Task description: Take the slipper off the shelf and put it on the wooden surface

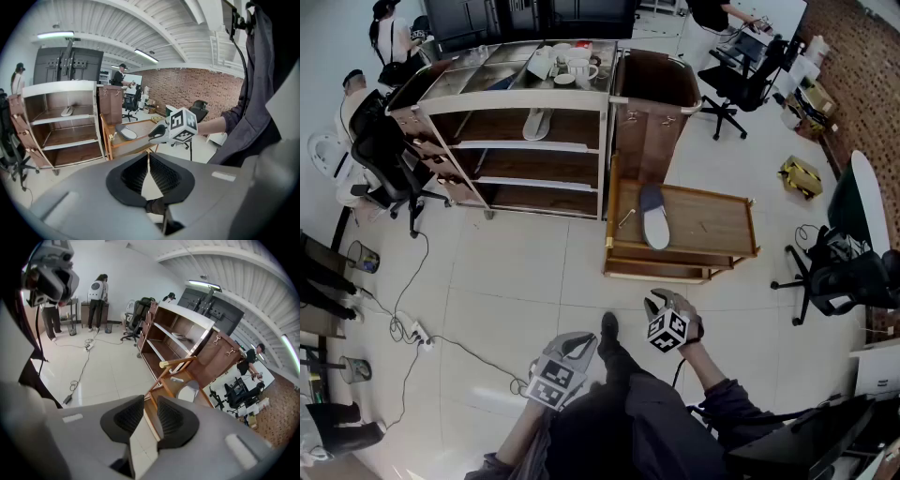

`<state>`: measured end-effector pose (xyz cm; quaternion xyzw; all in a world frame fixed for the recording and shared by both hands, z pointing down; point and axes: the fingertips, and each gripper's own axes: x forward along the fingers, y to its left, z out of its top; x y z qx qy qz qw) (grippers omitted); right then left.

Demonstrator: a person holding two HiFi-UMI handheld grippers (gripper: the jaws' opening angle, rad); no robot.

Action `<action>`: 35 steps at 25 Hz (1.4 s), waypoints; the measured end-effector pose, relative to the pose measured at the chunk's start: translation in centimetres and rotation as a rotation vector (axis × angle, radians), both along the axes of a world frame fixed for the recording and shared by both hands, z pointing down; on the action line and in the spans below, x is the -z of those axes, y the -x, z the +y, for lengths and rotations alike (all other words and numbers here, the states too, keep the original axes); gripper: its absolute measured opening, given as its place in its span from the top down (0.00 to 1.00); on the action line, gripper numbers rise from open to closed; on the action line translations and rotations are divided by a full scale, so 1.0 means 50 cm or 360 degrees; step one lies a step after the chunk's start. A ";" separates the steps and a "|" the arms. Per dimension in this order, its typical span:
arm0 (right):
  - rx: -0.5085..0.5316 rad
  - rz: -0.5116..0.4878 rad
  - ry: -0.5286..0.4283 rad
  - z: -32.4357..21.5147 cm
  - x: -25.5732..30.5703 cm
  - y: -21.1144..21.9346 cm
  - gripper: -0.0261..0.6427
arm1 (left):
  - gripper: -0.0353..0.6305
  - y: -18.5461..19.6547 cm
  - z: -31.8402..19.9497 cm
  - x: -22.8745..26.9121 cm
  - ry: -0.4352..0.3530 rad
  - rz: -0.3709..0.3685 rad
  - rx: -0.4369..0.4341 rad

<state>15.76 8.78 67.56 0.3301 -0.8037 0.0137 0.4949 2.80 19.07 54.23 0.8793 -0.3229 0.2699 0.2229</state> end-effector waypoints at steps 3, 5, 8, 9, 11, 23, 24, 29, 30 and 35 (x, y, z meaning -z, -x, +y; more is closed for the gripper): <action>0.0007 0.0121 -0.0065 -0.166 -0.048 -0.056 0.84 | 0.93 -0.020 -0.151 -0.011 -0.0030 0.0037 0.0009; 0.0023 0.0207 -0.0099 -0.254 -0.082 -0.087 0.83 | 0.93 -0.030 -0.237 -0.015 -0.0031 0.0049 0.0022; 0.0037 0.0311 -0.0115 -0.351 -0.130 -0.119 0.79 | 0.93 -0.044 -0.343 -0.011 -0.0029 0.0031 0.0015; 0.0037 0.0338 -0.0117 -0.378 -0.145 -0.128 0.78 | 0.93 -0.050 -0.374 -0.010 -0.0029 0.0023 0.0005; 0.0048 0.0377 -0.0106 -0.424 -0.175 -0.144 0.78 | 0.93 -0.064 -0.429 -0.008 -0.0025 0.0011 -0.0013; 0.0250 0.0799 -0.0039 -0.508 -0.365 -0.205 0.74 | 0.93 -0.053 -0.539 -0.022 0.0068 -0.0024 0.0081; 0.0242 0.0795 -0.0042 -0.510 -0.365 -0.205 0.75 | 0.93 -0.048 -0.539 -0.023 0.0072 -0.0027 0.0090; 0.0209 0.0749 -0.0032 -0.508 -0.349 -0.198 0.78 | 0.93 -0.019 -0.527 -0.027 0.0077 -0.0017 0.0144; 0.0206 0.0747 -0.0039 -0.507 -0.343 -0.196 0.79 | 0.93 -0.014 -0.524 -0.028 0.0077 -0.0011 0.0149; 0.0120 0.0716 -0.0025 -0.507 -0.330 -0.197 0.81 | 0.93 0.015 -0.512 -0.028 0.0058 0.0028 0.0157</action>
